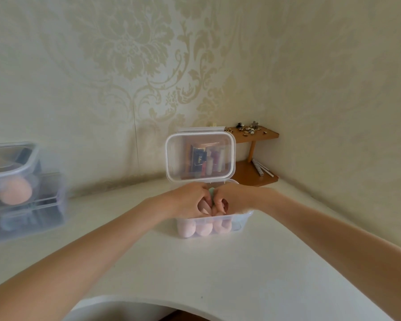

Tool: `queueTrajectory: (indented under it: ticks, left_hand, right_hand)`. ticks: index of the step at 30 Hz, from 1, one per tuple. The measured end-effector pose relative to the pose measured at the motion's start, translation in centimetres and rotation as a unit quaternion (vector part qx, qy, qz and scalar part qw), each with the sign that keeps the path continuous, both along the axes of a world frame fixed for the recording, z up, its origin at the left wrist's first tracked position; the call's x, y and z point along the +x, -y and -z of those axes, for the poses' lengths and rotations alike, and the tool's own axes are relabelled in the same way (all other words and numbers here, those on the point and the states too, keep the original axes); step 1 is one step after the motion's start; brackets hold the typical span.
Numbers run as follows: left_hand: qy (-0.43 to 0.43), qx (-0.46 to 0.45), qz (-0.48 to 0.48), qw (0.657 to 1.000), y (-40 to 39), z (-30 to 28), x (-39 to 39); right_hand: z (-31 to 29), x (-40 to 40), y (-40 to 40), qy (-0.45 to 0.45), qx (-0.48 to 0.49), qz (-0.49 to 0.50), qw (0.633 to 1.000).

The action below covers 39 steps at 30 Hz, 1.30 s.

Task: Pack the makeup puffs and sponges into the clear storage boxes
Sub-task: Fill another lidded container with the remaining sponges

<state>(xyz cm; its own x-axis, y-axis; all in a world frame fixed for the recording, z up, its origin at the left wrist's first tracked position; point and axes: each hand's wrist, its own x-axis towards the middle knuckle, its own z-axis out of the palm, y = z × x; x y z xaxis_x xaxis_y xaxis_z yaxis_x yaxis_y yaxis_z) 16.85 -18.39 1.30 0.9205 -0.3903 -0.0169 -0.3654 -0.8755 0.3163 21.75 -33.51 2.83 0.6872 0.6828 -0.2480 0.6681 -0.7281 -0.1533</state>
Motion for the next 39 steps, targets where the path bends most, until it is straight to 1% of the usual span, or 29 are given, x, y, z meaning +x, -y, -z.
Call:
queueTrajectory:
  ticks: [2, 4, 7, 10, 12, 15, 16, 17, 18, 20, 21, 22, 23, 24, 25, 26, 27, 28, 29, 30, 31, 32, 33, 35, 37, 39]
  left_hand:
    - [0.042, 0.013, 0.018, 0.999, 0.0, 0.1, 0.1]
    - [0.06, 0.026, 0.027, 0.998, -0.1, 0.0, 0.3]
    - [0.008, 0.001, 0.027, 1.0, 0.1, -0.1, 0.7]
    - [-0.019, 0.045, 0.013, 0.999, 0.1, -0.2, 0.9]
    - [-0.014, 0.072, 0.014, 0.997, -0.1, -0.2, 1.1]
    - [-0.004, 0.063, 0.024, 0.998, -0.1, -0.4, 1.1]
    - [-0.004, 0.059, 0.02, 0.998, 0.0, -0.6, 0.9]
    - [-0.006, 0.053, 0.019, 0.998, 0.1, -0.8, 0.9]
    - [-0.015, 0.045, 0.023, 0.999, 0.1, -1.2, 0.8]
    - [-0.043, 0.027, 0.027, 0.998, 0.0, -2.3, 0.5]
    - [-0.05, 0.014, 0.018, 0.999, -0.3, -2.8, 0.4]
    - [-0.038, -0.011, 0.002, 0.999, -0.7, -3.2, 0.2]
    - [0.004, -0.054, -0.016, 0.998, -1.1, -3.8, 0.1]
    - [0.08, -0.108, -0.028, 0.991, -1.6, -4.4, -0.2]
    - [0.171, -0.15, -0.043, 0.973, -2.1, -4.9, -0.3]
    - [0.259, -0.166, -0.062, 0.949, -2.7, -5.3, -0.5]
    - [0.335, -0.154, -0.085, 0.925, -3.1, -5.8, -0.5]
    - [0.384, -0.127, -0.113, 0.907, -3.4, -6.0, -0.2]
    - [0.401, -0.098, -0.144, 0.899, -3.6, -6.2, 0.0]
    - [0.383, -0.076, -0.173, 0.904, -3.6, -6.4, 0.3]
    - [0.343, -0.068, -0.197, 0.916, -3.5, -6.5, 0.5]
    - [0.298, -0.073, -0.207, 0.929, -3.4, -6.6, 0.6]
    - [0.262, -0.086, -0.202, 0.94, -3.3, -6.7, 0.6]
    - [0.246, -0.105, -0.172, 0.948, -3.2, -6.8, 0.3]
    - [0.27, -0.103, -0.13, 0.949, -3.3, -7.1, -1.0]
    - [0.253, -0.065, -0.079, 0.962, -3.0, -6.6, -3.0]
  right_hand:
    - [0.4, -0.2, 0.2, 0.022, 0.013, -0.015, 1.0]
    - [0.8, -0.2, 0.3, 0.051, 0.024, -0.029, 0.998]
    - [0.9, 0.4, 0.2, 0.079, 0.032, -0.033, 0.996]
    - [1.1, 0.5, -0.2, 0.084, 0.016, -0.027, 0.996]
    - [0.4, 0.2, -0.3, 0.062, 0.0, -0.02, 0.998]
    - [-2.5, -0.3, 0.6, -0.07, -0.029, 0.02, 0.997]
    - [-3.6, -0.4, 0.9, -0.114, -0.022, 0.034, 0.993]
    - [-4.5, -0.4, 1.3, -0.136, -0.009, 0.047, 0.99]
    - [-5.2, -0.3, 1.5, -0.133, 0.008, 0.057, 0.99]
    - [-6.2, -0.2, 1.7, -0.092, 0.034, 0.086, 0.991]
    - [-6.7, -0.3, 1.8, -0.077, 0.062, 0.103, 0.99]
    - [-7.1, -0.2, 1.9, -0.069, 0.119, 0.121, 0.983]
    - [-7.7, -0.2, 2.0, -0.048, 0.199, 0.131, 0.97]
    - [-8.2, 0.0, 2.1, 0.001, 0.283, 0.139, 0.949]
    - [-8.6, 0.3, 2.2, 0.076, 0.354, 0.15, 0.92]
    - [-8.7, 0.7, 2.1, 0.149, 0.402, 0.161, 0.889]
    - [-8.8, 1.0, 1.9, 0.206, 0.416, 0.161, 0.871]
    - [-8.6, 1.3, 1.5, 0.237, 0.394, 0.153, 0.875]
    - [-8.1, 1.8, 1.0, 0.238, 0.344, 0.141, 0.898]
    - [-7.5, 2.1, 0.7, 0.217, 0.29, 0.132, 0.923]
    - [-6.9, 2.4, 0.4, 0.189, 0.255, 0.133, 0.939]
    - [-6.5, 2.5, 0.3, 0.168, 0.247, 0.137, 0.944]
    - [-6.3, 2.4, 0.4, 0.164, 0.26, 0.136, 0.942]
    - [-6.9, 1.8, 0.7, 0.207, 0.266, 0.129, 0.933]
    - [-8.2, 0.4, 1.1, 0.243, 0.187, 0.114, 0.945]
    - [-8.8, -2.0, 1.3, 0.227, 0.075, 0.084, 0.967]
